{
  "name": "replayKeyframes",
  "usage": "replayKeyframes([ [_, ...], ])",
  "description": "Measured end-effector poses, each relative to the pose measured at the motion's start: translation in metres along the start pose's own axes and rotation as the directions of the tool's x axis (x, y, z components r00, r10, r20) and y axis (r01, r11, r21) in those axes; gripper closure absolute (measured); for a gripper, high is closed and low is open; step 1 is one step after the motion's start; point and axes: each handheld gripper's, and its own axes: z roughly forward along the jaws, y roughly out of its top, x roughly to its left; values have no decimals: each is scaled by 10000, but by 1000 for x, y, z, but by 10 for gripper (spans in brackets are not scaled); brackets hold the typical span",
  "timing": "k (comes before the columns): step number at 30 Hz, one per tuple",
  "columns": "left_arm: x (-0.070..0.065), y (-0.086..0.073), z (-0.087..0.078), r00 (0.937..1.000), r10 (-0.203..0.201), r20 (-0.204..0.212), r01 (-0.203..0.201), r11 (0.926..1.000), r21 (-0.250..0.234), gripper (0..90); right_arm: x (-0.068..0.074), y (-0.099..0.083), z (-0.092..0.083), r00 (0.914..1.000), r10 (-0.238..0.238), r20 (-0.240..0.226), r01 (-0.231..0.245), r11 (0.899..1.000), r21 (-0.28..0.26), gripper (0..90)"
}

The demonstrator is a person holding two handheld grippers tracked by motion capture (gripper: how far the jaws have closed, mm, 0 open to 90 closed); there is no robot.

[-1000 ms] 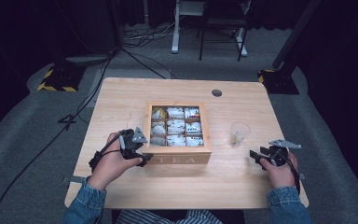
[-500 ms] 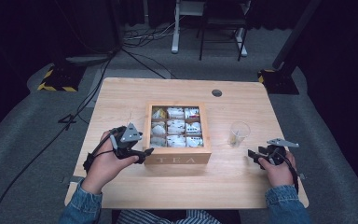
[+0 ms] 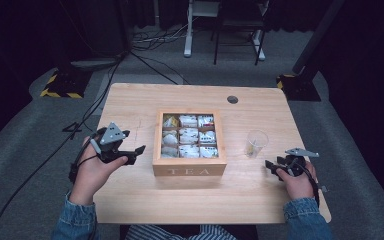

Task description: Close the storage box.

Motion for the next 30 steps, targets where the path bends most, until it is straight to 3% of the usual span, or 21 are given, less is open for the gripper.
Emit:
replayKeyframes([
  [9, 28, -19, 17, 9982, -447, -407, 463, 9982, 377, 235, -3, -3, 4, 9995, -285, 169, 291, 9989, -362, 356],
  [12, 35, -25, 21, 9976, -523, -460, 545, 9973, 483, 225, -3, -2, 5, 9972, -690, 280, 697, 9972, -254, 345],
  [17, 47, -38, 28, 9954, -746, -596, 790, 9939, 766, 226, -6, -1, 7, 9964, -834, 165, 838, 9963, -205, 311],
  [24, 58, -53, 40, 9875, -1329, -848, 1409, 9854, 960, 228, -7, 0, 7, 9961, -877, 121, 879, 9959, -197, 308],
  [30, 61, -63, 51, 9838, -1457, -1046, 1581, 9798, 1222, 228, -7, 0, 7, 9960, -882, 116, 885, 9959, -198, 308],
])
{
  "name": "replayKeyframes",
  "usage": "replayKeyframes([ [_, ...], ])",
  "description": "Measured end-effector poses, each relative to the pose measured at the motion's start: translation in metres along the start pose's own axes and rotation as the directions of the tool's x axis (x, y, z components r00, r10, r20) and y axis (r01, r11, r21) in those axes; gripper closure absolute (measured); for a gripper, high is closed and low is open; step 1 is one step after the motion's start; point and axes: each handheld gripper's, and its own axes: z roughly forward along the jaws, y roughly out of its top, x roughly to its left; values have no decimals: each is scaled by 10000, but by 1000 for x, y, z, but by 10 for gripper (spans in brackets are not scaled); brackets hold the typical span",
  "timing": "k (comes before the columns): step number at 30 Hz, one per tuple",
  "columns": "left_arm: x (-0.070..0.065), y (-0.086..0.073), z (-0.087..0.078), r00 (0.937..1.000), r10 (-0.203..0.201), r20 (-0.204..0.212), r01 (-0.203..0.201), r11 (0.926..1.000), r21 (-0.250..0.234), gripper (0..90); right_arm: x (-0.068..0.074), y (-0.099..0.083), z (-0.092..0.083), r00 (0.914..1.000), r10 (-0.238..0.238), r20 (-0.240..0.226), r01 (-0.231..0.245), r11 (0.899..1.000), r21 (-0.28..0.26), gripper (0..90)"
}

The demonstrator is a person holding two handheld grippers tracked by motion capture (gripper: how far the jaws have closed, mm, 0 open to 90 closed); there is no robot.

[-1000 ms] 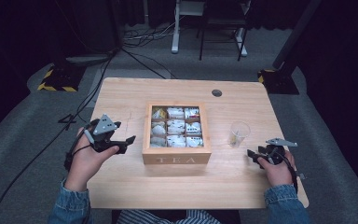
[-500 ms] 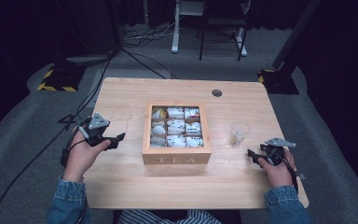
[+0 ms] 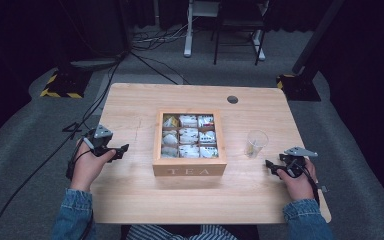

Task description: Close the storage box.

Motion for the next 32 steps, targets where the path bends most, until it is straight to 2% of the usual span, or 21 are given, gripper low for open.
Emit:
replayKeyframes([
  [5, 1, -6, 12, 9999, 137, -35, -136, 9992, 381, 228, 0, 0, 0, 10000, 1, -1, -1, 10000, 0, 308],
  [12, -1, -11, 25, 9997, 226, 76, -231, 9976, 647, 227, 0, 0, 0, 10000, 0, -1, 0, 10000, 1, 308],
  [19, 1, -17, 34, 9998, 128, 151, -141, 9954, 952, 225, 0, 0, 0, 10000, 0, 0, 0, 10000, 0, 308],
  [20, 0, -17, 35, 9998, -2, 177, -14, 9961, 884, 220, 0, 0, 0, 10000, -1, 0, 1, 10000, -1, 308],
  [23, 2, -18, 35, 9998, -52, 192, 35, 9959, 900, 210, 0, 0, 0, 10000, -2, -1, 2, 10000, -1, 308],
  [25, 2, -20, 37, 9990, -265, 368, 236, 9968, 768, 180, 0, 0, 0, 10000, 1, 0, -1, 10000, 0, 308],
  [27, 2, -21, 40, 9991, -186, 378, 161, 9977, 657, 113, 0, 0, 0, 10000, -1, 0, 1, 10000, 0, 308],
  [32, 1, -21, 39, 9993, -207, 309, 186, 9976, 669, 111, 0, 0, 0, 10000, -6, 1, 6, 10000, 1, 308],
])
